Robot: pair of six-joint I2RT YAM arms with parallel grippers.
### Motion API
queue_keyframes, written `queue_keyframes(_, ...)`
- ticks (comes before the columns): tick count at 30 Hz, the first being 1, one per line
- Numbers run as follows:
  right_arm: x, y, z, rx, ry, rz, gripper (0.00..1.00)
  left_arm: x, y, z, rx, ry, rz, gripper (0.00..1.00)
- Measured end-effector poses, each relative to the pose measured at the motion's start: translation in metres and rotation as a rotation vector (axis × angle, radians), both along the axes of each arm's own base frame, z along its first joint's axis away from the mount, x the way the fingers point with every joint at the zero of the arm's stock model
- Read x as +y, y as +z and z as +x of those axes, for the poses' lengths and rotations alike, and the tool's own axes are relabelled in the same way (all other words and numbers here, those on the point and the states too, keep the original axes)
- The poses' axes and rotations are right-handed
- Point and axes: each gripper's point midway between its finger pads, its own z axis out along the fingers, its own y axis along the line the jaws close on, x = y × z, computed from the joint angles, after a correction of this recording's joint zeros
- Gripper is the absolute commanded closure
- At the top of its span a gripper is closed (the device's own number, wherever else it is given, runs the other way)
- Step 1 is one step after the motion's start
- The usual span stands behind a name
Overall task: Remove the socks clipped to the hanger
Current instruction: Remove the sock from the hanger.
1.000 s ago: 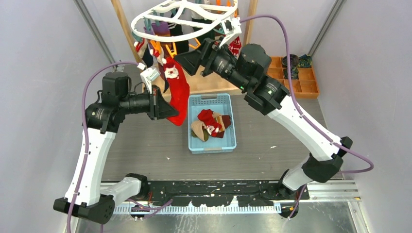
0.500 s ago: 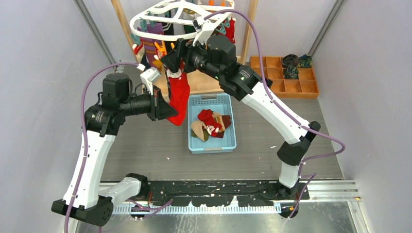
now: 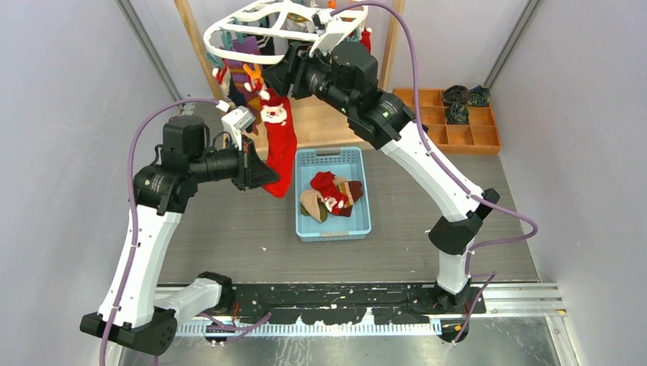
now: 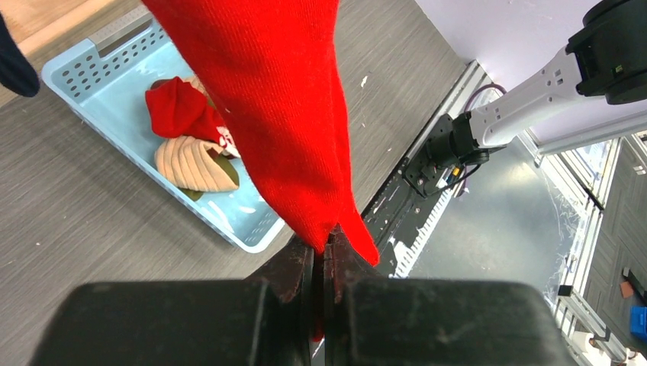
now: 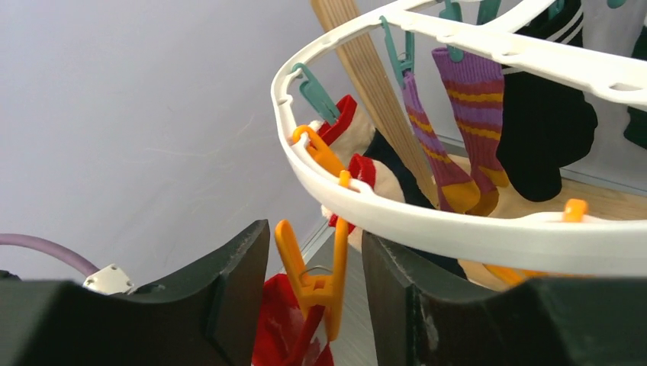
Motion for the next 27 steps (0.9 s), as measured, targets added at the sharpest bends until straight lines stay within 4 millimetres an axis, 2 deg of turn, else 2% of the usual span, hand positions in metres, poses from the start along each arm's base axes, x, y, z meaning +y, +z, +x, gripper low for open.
queue_keyframes(6, -0.003, -0.001, 0.004, 0.002, -0.01, -0.002, 0.63, 0.0, -0.001, 0.0, 0.001, 0.003, 0.003, 1.0)
queue_keyframes(14, -0.011, 0.001, 0.012, 0.004, -0.031, 0.006, 0.93, 0.0, -0.001, -0.001, 0.001, 0.0, 0.005, 1.0)
queue_keyframes(17, -0.013, 0.003, 0.014, 0.009, -0.021, 0.016, 0.95, -0.001, -0.004, -0.002, 0.005, -0.008, 0.009, 1.0)
queue_keyframes(18, -0.014, 0.003, 0.014, 0.013, -0.016, 0.02, 0.89, -0.002, -0.008, -0.003, 0.009, -0.014, 0.014, 1.0)
queue_keyframes(19, -0.014, 0.003, 0.014, 0.015, -0.011, 0.022, 0.78, -0.002, -0.012, -0.004, 0.016, -0.02, 0.02, 1.0)
queue_keyframes(20, -0.014, 0.003, 0.014, 0.016, -0.007, 0.024, 0.6, -0.002, -0.016, -0.005, 0.024, -0.025, 0.026, 1.0)
queue_keyframes(22, -0.012, 0.003, 0.012, 0.021, 0.006, 0.027, 0.35, -0.003, -0.024, -0.007, 0.043, -0.032, 0.038, 1.0)
queue_keyframes(24, -0.011, -0.002, 0.01, 0.027, 0.024, 0.023, 0.22, -0.002, -0.028, -0.009, 0.052, -0.036, 0.05, 1.0)
queue_keyframes(27, -0.011, -0.031, 0.003, 0.068, 0.047, -0.025, 0.11, -0.001, -0.029, -0.01, 0.035, -0.045, 0.063, 1.0)
